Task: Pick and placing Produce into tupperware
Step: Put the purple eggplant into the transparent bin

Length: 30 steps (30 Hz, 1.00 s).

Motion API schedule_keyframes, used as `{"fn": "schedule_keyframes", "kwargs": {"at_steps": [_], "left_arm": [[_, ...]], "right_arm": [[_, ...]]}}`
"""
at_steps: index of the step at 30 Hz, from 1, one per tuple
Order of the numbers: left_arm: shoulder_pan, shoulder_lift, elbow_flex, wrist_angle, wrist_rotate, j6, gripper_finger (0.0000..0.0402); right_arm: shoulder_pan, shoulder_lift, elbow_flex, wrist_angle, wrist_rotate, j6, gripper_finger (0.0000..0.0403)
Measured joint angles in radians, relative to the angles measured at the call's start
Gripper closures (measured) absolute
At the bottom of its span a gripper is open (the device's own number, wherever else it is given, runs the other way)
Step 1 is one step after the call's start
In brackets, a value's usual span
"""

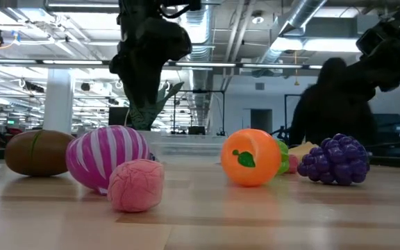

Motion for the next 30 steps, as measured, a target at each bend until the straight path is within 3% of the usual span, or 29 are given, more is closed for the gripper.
{"fn": "schedule_keyframes", "kwargs": {"at_steps": [14, 21, 30], "left_arm": [[0.0, 0.0, -0.009, 0.02, -0.06, -0.131, 0.0121], [-0.004, -0.001, -0.069, 0.064, 0.009, -0.221, 0.0118], [-0.004, -0.002, -0.154, 0.184, 0.013, -0.243, 0.0118]], "right_arm": [[0.007, 0.0, 0.0, 0.0, 0.0, -0.018, 0.0191], [0.007, 0.0, 0.0, 0.001, -0.001, -0.027, 0.0191], [0.007, 0.0, 0.0, 0.002, -0.004, -0.028, 0.0191]]}}
